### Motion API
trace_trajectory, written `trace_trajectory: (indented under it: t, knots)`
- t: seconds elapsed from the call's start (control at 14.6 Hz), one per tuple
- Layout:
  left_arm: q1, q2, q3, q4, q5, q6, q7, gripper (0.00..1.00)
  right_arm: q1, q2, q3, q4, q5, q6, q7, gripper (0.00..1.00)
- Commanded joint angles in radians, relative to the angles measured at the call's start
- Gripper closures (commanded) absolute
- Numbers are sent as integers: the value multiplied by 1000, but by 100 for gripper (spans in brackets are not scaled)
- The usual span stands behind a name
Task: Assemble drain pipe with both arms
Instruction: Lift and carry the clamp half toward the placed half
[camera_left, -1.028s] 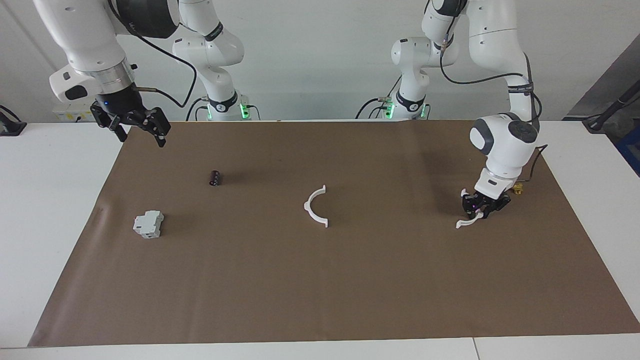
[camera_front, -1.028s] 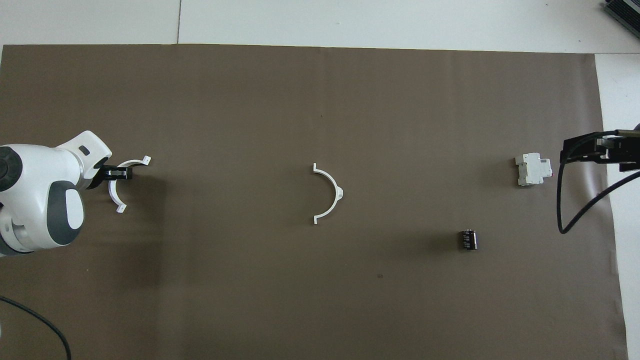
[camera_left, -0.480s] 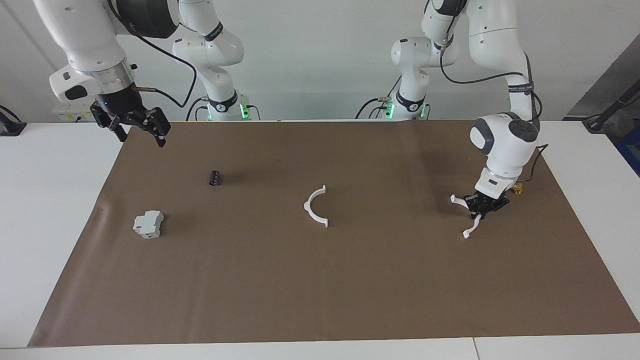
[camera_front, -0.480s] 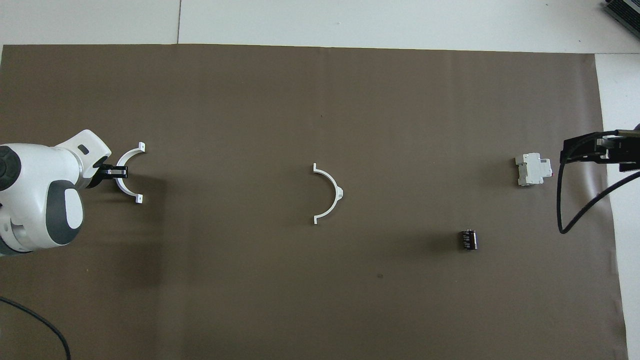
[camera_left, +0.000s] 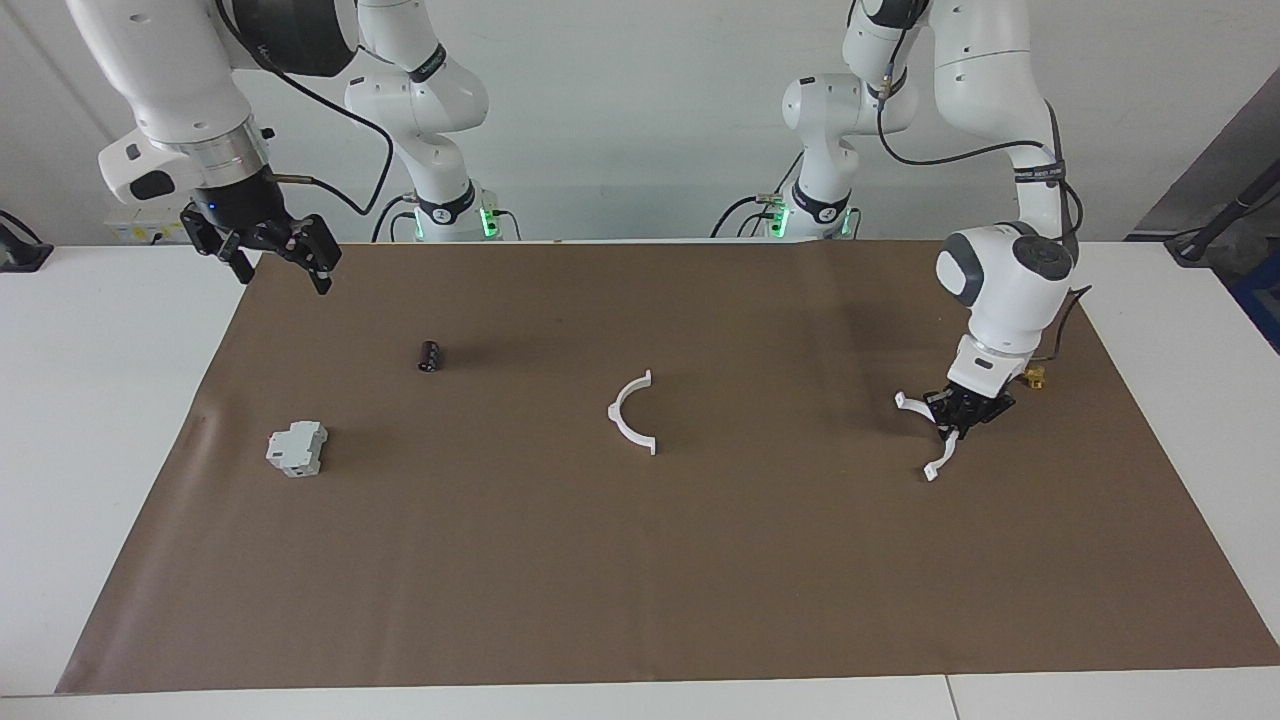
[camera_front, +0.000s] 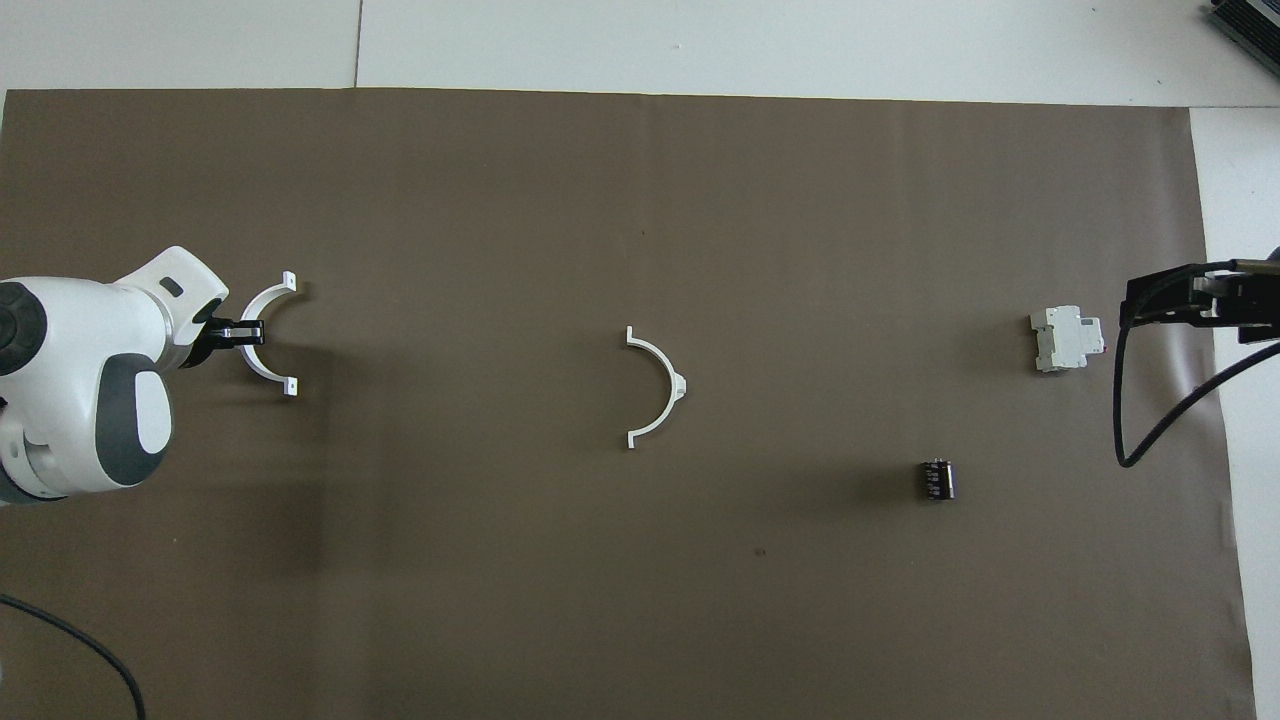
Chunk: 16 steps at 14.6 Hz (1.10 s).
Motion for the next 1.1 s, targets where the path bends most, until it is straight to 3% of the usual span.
trace_trajectory:
  t: [0.0, 0.14, 0.55, 1.03]
  knots:
    - [-45, -50, 7, 43, -8, -135, -80, 100, -7, -14, 5, -11, -2, -3, -21, 0]
    - [-107, -56, 10, 71, -8, -200, -193, 100, -7, -14, 6, -11, -2, -3, -21, 0]
    - [-286, -82, 10, 73, 0, -237, -518, 100, -7, -14, 6, -11, -2, -3, -21, 0]
    - [-391, -70, 8, 79, 52, -246, -615, 100, -7, -14, 6, -11, -2, -3, -21, 0]
